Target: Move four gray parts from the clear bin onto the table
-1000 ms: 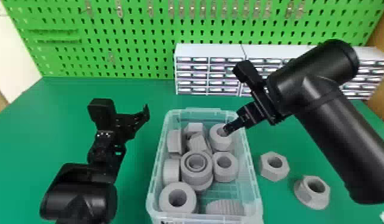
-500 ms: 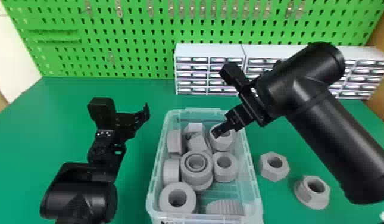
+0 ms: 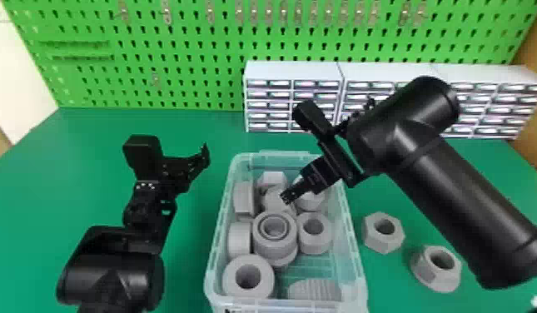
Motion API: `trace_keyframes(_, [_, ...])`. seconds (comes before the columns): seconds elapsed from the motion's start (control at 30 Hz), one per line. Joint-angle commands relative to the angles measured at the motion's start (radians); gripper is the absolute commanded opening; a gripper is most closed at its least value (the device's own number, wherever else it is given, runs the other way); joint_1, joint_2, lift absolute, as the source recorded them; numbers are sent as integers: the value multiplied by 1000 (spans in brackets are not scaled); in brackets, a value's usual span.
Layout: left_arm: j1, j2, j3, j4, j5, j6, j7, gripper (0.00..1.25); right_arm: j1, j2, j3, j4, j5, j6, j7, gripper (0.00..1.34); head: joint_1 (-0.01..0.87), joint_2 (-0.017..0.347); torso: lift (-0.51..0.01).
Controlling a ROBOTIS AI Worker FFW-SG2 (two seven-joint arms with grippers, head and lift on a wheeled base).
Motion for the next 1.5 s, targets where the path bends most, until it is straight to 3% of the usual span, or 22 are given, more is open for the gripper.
trace_keyframes(0.0, [-2,0,1,-1,0,0,-1,1131,-1,4,6,19,-7,-8,-1,974,693,72,-52])
trace_keyframes(0.4, [-5,0,-1,1,-3,0,1,1131,5,13,3,119,-15,-63,-1,963,693,72,-52])
trace_keyframes(0.63, [-8,0,-4,1,-3,0,-1,1132,10,14,5,178,-111,-99,-46,963,693,72,-52])
trace_keyframes(1.47, [-11,6,-4,2,-3,0,1,1132,2,16,40,184,-151,-116,-55,963,693,72,-52])
